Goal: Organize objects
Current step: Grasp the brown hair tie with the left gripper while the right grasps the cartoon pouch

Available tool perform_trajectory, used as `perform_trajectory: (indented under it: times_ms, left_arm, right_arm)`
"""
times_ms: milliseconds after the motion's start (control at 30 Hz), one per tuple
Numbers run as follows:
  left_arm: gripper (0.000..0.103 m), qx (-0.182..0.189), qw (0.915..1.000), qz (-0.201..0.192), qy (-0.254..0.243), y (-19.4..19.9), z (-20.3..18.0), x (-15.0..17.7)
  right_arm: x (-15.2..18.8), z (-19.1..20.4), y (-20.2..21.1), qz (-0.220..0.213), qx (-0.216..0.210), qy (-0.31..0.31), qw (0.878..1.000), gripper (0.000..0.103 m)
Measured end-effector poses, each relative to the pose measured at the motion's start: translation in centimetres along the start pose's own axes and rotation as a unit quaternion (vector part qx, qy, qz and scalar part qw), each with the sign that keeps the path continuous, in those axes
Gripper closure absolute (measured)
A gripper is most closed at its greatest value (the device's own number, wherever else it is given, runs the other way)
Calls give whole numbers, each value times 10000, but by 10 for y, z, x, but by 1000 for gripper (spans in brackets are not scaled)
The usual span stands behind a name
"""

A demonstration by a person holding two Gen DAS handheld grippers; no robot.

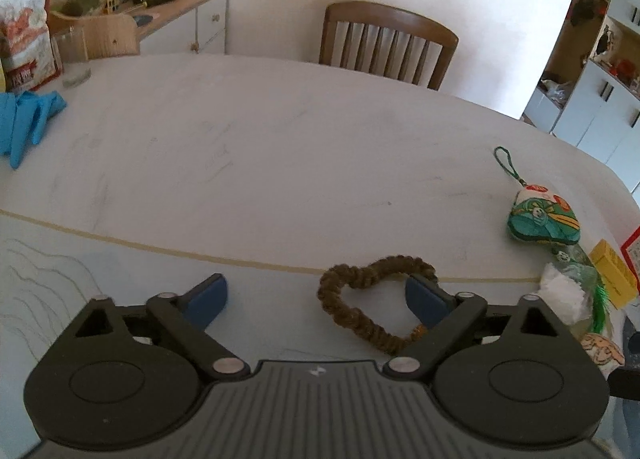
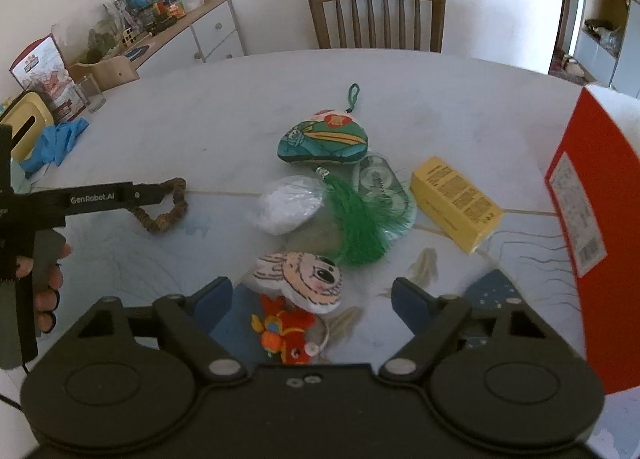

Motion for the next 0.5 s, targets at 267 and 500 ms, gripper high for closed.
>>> perform_trajectory:
  times_ms: [267,500]
  left_arm:
    - [41,110,9997,-66,-218,2,-9,1]
    - [77,180,9991,-64,-366,2,-16,1]
  right_arm:
    - [-5,3,-15,123,-103,-167,9997,23]
    - [-5,5,-18,169,-71,-179,9997,33]
Point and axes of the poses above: each gripper's, at about its wrist camera, not at the fingertips, and y roughly against the way its jaws point, z to its left, x to its underside, the point moved 1 cm from there along -y, roughly the way its jaws point, and after that the axes turned 5 degrees about -z, right-handed, at the moved point
